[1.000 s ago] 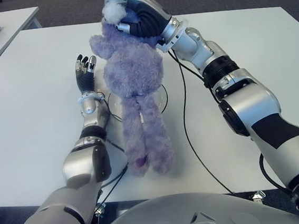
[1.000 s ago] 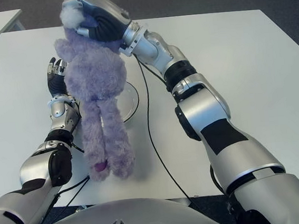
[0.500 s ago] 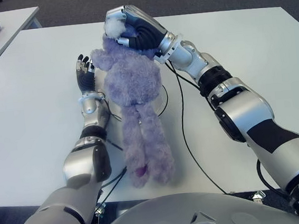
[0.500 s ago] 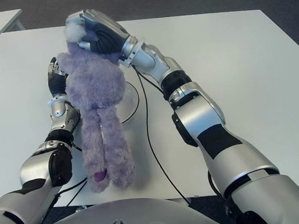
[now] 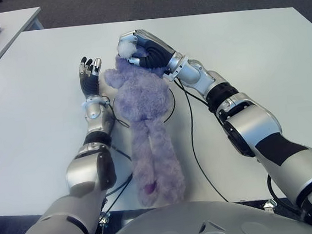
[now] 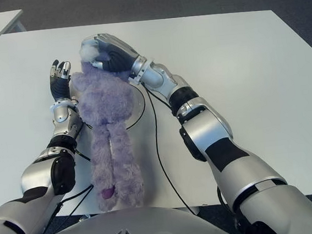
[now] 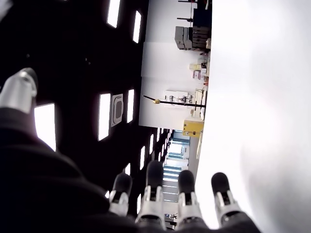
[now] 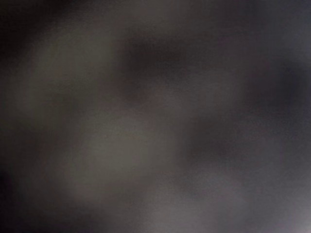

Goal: Put the doll into the plate.

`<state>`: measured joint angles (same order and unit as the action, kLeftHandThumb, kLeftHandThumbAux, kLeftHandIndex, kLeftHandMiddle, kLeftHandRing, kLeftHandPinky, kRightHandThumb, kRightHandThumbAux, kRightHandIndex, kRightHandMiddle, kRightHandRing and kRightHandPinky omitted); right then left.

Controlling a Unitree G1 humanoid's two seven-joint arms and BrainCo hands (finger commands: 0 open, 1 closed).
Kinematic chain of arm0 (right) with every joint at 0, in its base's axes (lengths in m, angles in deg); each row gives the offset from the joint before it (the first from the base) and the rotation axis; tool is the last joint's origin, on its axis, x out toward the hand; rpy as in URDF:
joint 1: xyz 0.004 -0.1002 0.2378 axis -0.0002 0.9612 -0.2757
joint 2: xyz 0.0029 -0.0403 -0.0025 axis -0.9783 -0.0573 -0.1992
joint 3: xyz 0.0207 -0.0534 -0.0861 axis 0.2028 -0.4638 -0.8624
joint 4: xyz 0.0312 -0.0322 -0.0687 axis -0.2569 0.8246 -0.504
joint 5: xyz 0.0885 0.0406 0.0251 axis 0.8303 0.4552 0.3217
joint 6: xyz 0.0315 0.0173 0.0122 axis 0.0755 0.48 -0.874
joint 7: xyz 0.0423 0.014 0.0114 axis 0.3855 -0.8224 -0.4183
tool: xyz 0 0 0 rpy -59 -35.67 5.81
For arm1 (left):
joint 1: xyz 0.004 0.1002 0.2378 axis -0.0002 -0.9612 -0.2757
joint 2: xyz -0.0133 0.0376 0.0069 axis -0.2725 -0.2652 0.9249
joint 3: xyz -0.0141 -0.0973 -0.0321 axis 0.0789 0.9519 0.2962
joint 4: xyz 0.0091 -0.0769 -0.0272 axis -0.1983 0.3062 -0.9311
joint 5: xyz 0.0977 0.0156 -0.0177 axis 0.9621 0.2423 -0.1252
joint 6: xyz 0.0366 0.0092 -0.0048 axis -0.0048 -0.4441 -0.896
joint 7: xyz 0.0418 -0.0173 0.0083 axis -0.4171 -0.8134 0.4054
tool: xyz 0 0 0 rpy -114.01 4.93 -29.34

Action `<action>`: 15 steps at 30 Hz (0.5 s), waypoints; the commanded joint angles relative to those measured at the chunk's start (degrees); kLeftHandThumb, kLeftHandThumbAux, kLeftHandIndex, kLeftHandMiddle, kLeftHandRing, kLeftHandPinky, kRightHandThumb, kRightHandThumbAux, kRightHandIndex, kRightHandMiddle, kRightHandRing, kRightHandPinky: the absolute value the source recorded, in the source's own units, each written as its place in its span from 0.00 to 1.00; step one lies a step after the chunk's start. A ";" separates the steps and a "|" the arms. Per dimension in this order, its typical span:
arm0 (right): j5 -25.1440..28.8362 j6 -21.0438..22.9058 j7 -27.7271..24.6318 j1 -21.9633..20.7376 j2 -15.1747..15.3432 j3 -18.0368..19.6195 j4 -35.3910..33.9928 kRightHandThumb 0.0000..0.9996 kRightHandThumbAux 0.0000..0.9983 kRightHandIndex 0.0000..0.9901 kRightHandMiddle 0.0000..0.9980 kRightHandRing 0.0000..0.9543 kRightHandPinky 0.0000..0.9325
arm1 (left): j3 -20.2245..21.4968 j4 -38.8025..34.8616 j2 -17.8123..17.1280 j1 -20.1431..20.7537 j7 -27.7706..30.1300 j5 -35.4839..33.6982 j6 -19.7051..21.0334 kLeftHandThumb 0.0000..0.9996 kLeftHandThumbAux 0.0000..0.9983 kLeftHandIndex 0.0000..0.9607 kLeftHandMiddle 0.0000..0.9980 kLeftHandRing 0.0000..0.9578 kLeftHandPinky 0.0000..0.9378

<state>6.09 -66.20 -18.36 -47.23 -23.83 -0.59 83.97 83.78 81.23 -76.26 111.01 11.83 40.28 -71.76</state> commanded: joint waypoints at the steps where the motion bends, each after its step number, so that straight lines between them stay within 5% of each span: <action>1: -1.06 0.85 2.59 2.59 -1.01 -1.24 3.08 0.70 0.72 0.44 0.81 0.83 0.83 | 0.03 8.99 8.41 -15.69 -1.94 -0.54 1.29 0.00 0.50 0.03 0.12 0.08 0.00; 15: -2.03 4.15 5.97 3.32 -1.25 -2.13 6.33 0.70 0.72 0.44 0.84 0.86 0.88 | -0.05 8.84 8.66 -15.78 -2.25 -0.46 0.95 0.00 0.51 0.03 0.13 0.08 0.00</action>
<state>4.68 -65.13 -14.04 -45.61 -24.68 -2.17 87.67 83.78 81.22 -76.22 111.01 11.80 40.28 -71.79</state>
